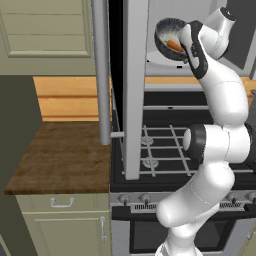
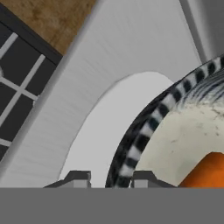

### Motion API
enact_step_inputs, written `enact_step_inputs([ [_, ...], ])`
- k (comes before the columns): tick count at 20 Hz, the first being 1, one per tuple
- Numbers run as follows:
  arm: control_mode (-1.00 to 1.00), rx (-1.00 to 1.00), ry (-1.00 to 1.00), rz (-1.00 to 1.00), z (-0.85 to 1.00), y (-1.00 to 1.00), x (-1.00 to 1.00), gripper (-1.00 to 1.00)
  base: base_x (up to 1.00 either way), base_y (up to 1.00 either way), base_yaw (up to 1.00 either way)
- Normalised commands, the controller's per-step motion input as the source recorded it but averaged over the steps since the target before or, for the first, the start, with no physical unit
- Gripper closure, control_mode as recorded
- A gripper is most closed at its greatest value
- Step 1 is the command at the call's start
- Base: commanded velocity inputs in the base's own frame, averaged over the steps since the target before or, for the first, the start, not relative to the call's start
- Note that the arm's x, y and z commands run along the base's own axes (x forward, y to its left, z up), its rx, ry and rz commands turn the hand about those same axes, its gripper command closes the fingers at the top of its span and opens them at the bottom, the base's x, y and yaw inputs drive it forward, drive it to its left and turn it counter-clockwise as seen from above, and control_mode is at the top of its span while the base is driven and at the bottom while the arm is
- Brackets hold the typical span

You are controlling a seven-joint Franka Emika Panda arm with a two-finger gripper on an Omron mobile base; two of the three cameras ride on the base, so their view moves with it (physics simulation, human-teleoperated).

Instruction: Pick the carrot from the sink and place it in the bowl. Then pick the bowl and place it in the microwave. Then close the microwave door and press the start button.

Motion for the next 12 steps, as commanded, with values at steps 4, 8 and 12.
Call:
enact_step_inputs([
  [4,-1.0,0.0,-0.12,0.0,0.02,0.0,0.0,-1.0,0.0,0.0,0.0],
  [8,-1.0,0.0,-0.25,0.0,0.0,-0.01,-0.14,-1.0,0.0,0.0,0.0],
  [12,-1.0,0.0,-0.31,0.0,-0.02,0.0,-0.29,-1.0,0.0,0.0,0.0],
])
